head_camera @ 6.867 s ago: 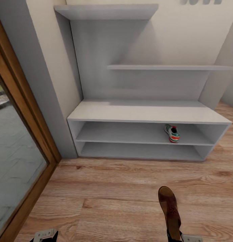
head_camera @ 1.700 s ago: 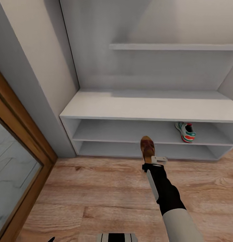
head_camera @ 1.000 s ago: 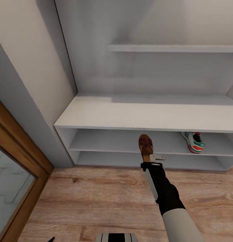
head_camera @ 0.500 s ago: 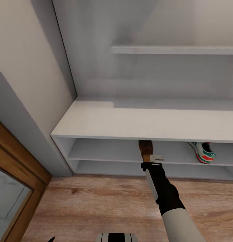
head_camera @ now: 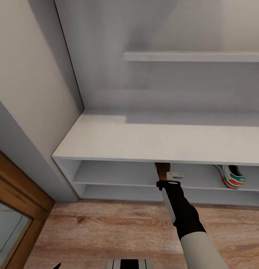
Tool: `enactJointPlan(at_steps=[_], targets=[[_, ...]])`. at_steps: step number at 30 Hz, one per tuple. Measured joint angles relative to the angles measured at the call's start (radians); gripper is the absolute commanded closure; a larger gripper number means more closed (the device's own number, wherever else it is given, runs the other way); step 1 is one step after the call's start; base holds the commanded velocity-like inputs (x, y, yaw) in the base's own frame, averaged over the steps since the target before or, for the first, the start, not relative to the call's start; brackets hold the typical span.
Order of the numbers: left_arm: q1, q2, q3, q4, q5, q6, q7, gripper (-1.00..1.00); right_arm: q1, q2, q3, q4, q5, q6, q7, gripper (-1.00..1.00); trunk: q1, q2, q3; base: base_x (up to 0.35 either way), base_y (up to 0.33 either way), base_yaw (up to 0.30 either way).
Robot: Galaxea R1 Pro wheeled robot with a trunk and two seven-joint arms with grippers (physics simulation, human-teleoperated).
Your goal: Pick up the two gym shoes and the two sandals from the corridor floor and place them onto the hallstand (shoe rack) in the corridor, making sure they are on the rack and not on the floor. Arrange them so the two gym shoes are next to each other and the two sandals are next to each other.
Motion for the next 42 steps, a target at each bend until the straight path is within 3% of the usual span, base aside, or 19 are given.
enactJointPlan(at_steps=[14,23,42], targets=[[0.000,0.000,0.000,-0.001,-0.001,0.000,0.000,-1.00,0.000,0.000,0.000,0.000,0.000,0.000,0.000,1.00,0.000,0.000,0.000,0.036,0.000,0.000],[0.000,0.000,0.000,-0.001,-0.001,-0.001,0.000,-1.00,0.000,0.000,0.000,0.000,0.000,0.000,0.000,1.00,0.002,-0.001,-0.024,0.000,0.000,0.000],[0.000,0.000,0.001,-0.001,0.000,0.001,0.000,-1.00,0.000,0.000,-0.001,0.001,0.000,0.000,0.001,1.00,0.002,-0.001,-0.025,0.077,0.000,0.000]])
